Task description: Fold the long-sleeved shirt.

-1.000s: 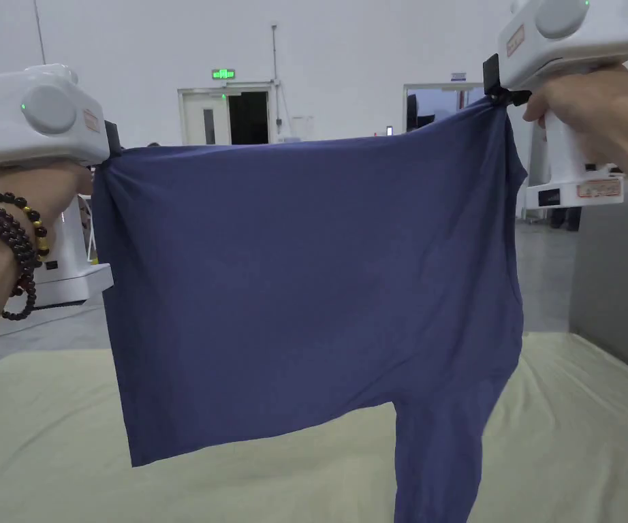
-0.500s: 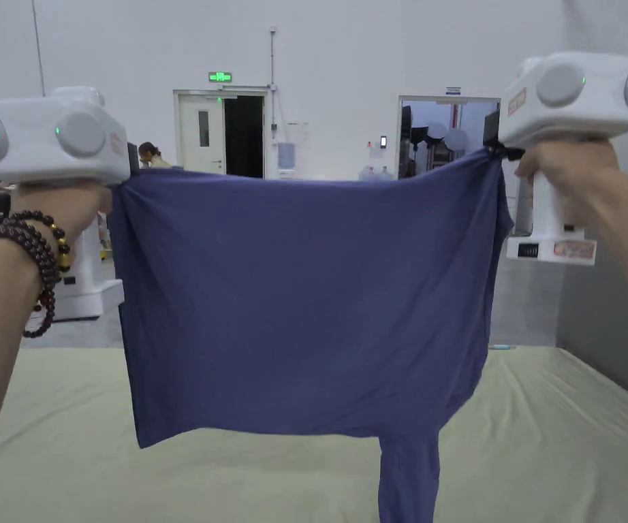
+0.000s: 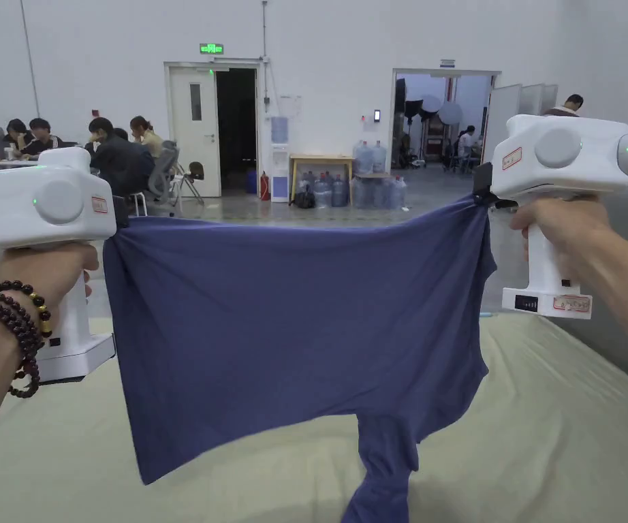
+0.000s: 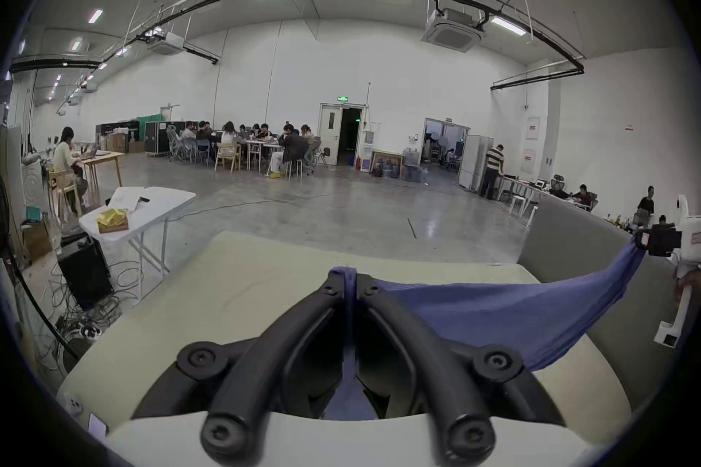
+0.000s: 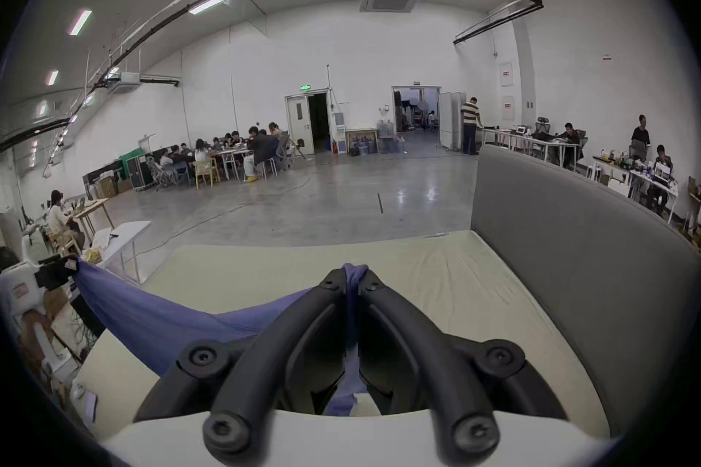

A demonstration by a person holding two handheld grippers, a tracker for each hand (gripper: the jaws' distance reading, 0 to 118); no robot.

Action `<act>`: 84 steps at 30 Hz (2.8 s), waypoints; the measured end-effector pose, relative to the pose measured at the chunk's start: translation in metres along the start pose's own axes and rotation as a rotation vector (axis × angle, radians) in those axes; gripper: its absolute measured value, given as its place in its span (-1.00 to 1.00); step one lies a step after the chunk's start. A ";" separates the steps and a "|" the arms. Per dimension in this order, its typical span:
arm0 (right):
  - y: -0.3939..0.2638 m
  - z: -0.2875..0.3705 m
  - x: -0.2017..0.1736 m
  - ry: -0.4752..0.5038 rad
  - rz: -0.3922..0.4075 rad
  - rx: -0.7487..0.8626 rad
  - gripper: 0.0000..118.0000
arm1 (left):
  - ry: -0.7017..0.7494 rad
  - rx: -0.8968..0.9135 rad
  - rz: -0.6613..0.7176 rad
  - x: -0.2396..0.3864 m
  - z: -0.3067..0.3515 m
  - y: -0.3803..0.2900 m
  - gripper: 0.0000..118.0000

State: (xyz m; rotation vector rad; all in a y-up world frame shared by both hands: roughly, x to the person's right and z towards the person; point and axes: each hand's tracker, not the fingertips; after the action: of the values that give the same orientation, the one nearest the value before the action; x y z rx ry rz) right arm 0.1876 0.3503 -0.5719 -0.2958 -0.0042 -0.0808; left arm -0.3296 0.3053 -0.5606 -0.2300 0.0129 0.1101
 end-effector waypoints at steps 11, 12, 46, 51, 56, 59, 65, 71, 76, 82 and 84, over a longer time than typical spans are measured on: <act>-0.077 0.143 -0.003 0.081 0.024 -0.025 -0.91 | -0.027 -0.006 0.022 -0.030 0.158 -0.063 -0.98; -0.085 0.153 -0.004 0.081 0.034 -0.031 -0.91 | -0.032 -0.010 0.024 -0.032 0.168 -0.070 -0.98; -0.525 0.277 0.029 0.146 0.022 -0.751 -0.91 | -0.033 -0.547 -0.122 -0.064 0.324 -0.463 -0.98; -0.513 0.264 0.030 0.120 0.014 -0.716 1.00 | -0.043 -0.542 -0.044 -0.065 0.308 -0.451 0.94; -0.480 0.271 0.031 0.083 0.018 -0.571 1.00 | -0.056 -0.476 -0.027 -0.063 0.312 -0.425 1.00; -0.470 0.268 0.033 0.059 0.013 -0.572 0.72 | -0.077 -0.469 -0.015 -0.065 0.307 -0.416 0.58; -0.485 0.257 0.030 0.070 -0.016 -0.602 -0.95 | -0.073 -0.506 -0.045 -0.057 0.286 -0.426 -1.00; -0.490 0.250 0.029 0.083 -0.023 -0.629 -0.96 | -0.079 -0.509 -0.023 -0.056 0.274 -0.424 -1.00; -0.471 0.207 0.025 0.092 -0.027 -0.619 -0.95 | -0.099 -0.503 0.002 -0.054 0.266 -0.421 -1.00; -0.417 0.092 0.006 0.130 -0.030 -0.584 -0.95 | -0.109 -0.511 0.006 -0.047 0.236 -0.417 -1.00; -0.400 0.044 -0.011 0.165 -0.012 -0.580 -0.95 | -0.111 -0.514 0.009 -0.044 0.225 -0.416 -1.00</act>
State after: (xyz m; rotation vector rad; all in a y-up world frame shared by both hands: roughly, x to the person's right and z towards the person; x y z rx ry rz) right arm 0.1451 -0.0173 -0.4134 -0.8678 0.1841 -0.1176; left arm -0.3275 -0.0504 -0.2462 -0.7371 -0.1267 0.1341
